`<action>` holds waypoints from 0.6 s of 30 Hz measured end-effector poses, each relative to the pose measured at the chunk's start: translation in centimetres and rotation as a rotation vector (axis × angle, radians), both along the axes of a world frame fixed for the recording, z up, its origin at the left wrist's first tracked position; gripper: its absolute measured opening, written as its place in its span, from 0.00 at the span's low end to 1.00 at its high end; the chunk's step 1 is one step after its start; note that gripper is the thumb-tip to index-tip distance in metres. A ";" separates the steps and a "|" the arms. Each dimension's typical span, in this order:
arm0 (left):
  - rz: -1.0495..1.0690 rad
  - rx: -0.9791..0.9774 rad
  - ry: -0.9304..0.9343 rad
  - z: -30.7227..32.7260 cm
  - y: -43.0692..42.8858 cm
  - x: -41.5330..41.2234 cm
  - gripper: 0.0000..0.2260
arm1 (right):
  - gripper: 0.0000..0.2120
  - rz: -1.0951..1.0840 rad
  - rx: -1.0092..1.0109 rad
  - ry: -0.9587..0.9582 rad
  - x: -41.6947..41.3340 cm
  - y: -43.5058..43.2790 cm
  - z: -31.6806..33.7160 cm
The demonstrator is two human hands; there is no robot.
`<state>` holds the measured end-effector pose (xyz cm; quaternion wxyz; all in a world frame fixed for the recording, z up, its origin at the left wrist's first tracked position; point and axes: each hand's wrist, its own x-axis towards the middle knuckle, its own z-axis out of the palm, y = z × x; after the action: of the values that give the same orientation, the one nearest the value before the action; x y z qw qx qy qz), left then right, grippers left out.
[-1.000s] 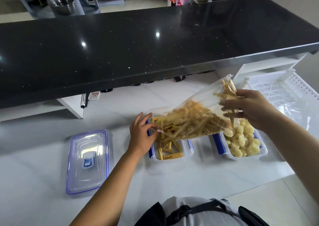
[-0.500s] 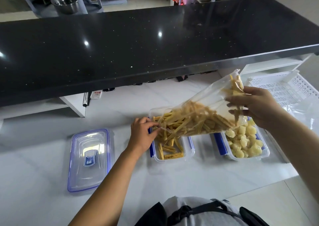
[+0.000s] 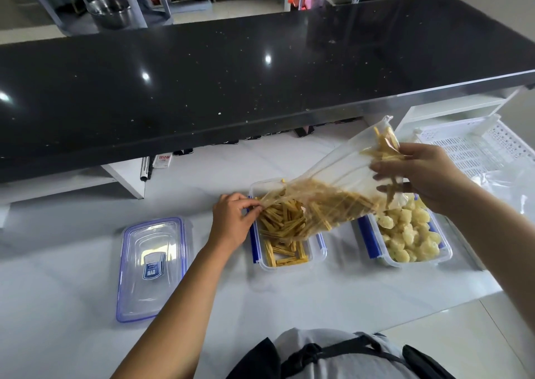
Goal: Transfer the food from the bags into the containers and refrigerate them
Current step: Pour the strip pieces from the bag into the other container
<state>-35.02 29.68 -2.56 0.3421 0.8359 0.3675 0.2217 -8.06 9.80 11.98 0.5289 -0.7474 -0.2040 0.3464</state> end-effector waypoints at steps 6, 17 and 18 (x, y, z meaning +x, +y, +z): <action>0.024 -0.114 -0.052 -0.5 -0.4 0.0 0.06 | 0.10 0.038 0.006 -0.027 -0.3 0.1 0.5; 0.146 -0.227 -0.158 -1.2 -2.1 -0.1 0.03 | 0.09 0.103 0.073 -0.055 -1.6 1.0 2.3; 0.145 -0.203 -0.145 -1.3 -2.1 -0.1 0.04 | 0.09 0.135 0.062 -0.068 -1.8 1.1 2.5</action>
<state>-35.14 27.58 -3.83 0.4334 0.7501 0.4218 0.2674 -9.90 10.95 14.47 0.5200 -0.7265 -0.2827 0.3492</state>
